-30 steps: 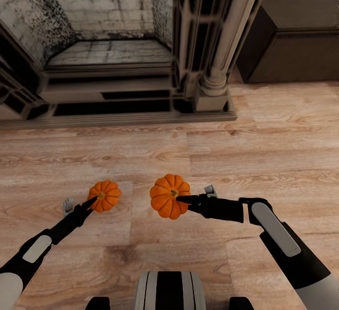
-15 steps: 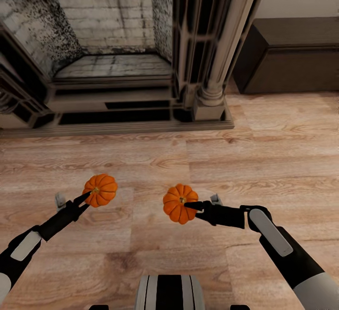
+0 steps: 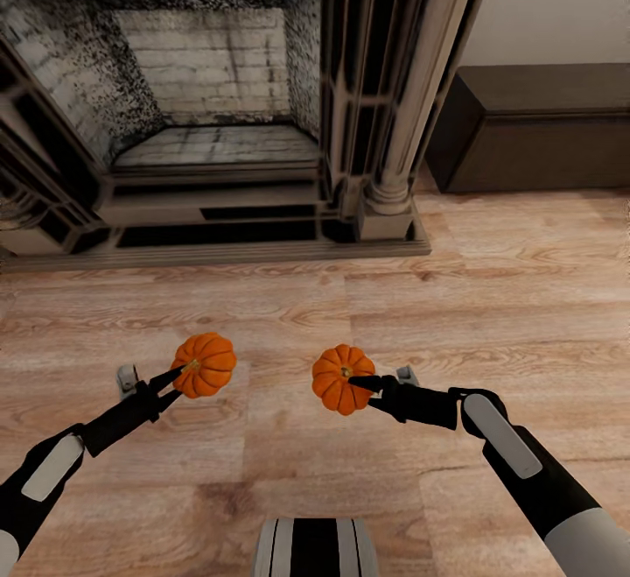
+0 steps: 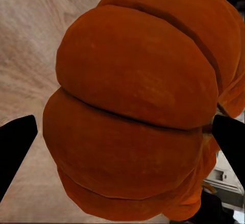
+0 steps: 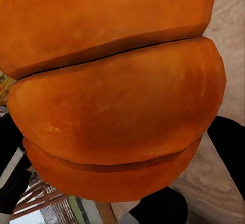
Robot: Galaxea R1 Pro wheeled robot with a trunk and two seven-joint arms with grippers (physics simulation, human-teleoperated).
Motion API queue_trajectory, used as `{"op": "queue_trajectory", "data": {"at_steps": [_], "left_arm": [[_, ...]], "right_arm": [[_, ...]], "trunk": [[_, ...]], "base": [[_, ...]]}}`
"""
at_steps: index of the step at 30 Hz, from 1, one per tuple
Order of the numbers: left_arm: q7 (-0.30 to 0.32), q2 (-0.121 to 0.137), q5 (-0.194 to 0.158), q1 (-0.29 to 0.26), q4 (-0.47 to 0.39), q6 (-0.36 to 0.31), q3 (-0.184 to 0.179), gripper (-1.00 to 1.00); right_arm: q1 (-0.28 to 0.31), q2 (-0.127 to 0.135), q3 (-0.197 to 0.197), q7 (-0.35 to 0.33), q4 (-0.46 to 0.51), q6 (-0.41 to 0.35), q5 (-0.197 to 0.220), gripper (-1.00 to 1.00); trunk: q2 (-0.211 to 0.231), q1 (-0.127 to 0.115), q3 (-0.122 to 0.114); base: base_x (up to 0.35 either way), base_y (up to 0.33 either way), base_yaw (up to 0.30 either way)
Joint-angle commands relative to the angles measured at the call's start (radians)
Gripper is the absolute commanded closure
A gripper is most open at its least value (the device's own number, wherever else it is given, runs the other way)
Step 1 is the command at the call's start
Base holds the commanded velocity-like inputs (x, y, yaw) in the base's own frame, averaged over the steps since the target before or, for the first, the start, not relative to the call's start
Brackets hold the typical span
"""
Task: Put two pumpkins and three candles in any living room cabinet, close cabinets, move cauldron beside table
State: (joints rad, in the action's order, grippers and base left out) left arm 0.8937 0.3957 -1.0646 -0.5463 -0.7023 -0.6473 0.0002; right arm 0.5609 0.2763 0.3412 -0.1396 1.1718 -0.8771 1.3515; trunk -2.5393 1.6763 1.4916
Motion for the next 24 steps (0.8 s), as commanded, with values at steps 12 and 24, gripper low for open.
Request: {"op": "queue_trajectory", "data": {"at_steps": [12, 24], "left_arm": [[-0.007, -0.006, -0.002, 0.011, 0.0, -0.008, -0.009, 1.0], [0.0, 0.004, -0.005, 0.012, 0.0, -0.008, -0.009, 1.0]], "right_arm": [[0.001, 0.0, 0.002, -0.008, 0.0, 0.03, -0.009, 1.0], [0.001, 0.0, 0.003, -0.006, 0.0, 0.051, -0.009, 1.0]], "trunk": [[0.003, -0.006, -0.046], [0.005, -0.011, -0.092]], "base": [[0.0, 0.0, 0.0], [0.0, 0.0, 0.0]]}}
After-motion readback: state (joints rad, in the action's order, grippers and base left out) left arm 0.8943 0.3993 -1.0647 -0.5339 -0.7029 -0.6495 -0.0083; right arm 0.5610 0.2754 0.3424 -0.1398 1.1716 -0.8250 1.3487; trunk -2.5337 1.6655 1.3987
